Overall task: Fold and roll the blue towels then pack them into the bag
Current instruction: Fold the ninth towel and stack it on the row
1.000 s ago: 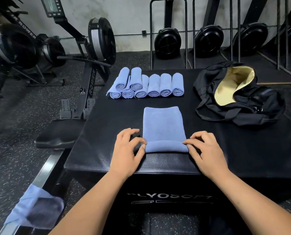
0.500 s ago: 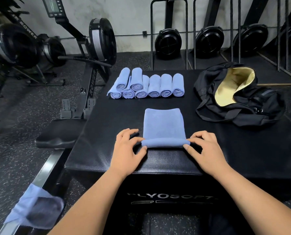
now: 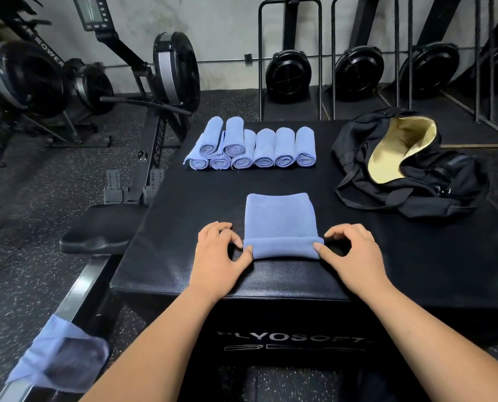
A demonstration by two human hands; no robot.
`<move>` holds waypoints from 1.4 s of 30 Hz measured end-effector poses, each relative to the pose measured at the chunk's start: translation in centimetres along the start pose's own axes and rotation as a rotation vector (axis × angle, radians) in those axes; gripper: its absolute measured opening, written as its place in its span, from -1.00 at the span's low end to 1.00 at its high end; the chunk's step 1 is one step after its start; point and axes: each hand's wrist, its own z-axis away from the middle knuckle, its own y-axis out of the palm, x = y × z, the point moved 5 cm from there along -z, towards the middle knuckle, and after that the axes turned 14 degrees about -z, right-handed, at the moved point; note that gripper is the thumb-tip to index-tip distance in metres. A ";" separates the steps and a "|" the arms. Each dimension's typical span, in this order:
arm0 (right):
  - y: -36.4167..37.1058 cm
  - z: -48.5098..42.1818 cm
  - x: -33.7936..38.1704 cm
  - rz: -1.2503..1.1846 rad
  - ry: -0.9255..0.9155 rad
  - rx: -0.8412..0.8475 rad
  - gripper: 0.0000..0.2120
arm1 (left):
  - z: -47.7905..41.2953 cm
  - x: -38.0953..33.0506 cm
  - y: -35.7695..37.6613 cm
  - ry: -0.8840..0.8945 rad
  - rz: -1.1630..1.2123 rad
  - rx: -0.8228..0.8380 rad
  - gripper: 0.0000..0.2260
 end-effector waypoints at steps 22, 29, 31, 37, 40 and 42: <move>1.1 0.5 -0.3 0.274 -0.142 0.050 -0.67 | 0.4 -0.2 0.1 0.086 -0.090 0.000 -0.69; 1.1 0.3 -0.6 0.202 -0.068 0.094 -0.82 | 0.5 0.3 0.1 0.032 0.027 0.023 -0.78; 0.9 0.3 -0.7 0.174 -0.054 0.098 -0.88 | 0.5 0.4 0.1 0.022 0.044 0.033 -0.75; 0.8 0.3 -0.4 0.107 -0.017 0.059 -0.93 | 0.1 0.4 0.2 -0.026 0.013 -0.007 -0.74; 0.4 0.4 0.1 0.019 -0.018 -0.002 -0.80 | 0.1 -0.1 -0.3 0.000 0.007 -0.033 -0.75; 0.2 0.6 0.5 -0.015 -0.056 -0.021 -0.78 | 0.3 -0.5 -0.5 0.033 0.020 -0.024 -0.78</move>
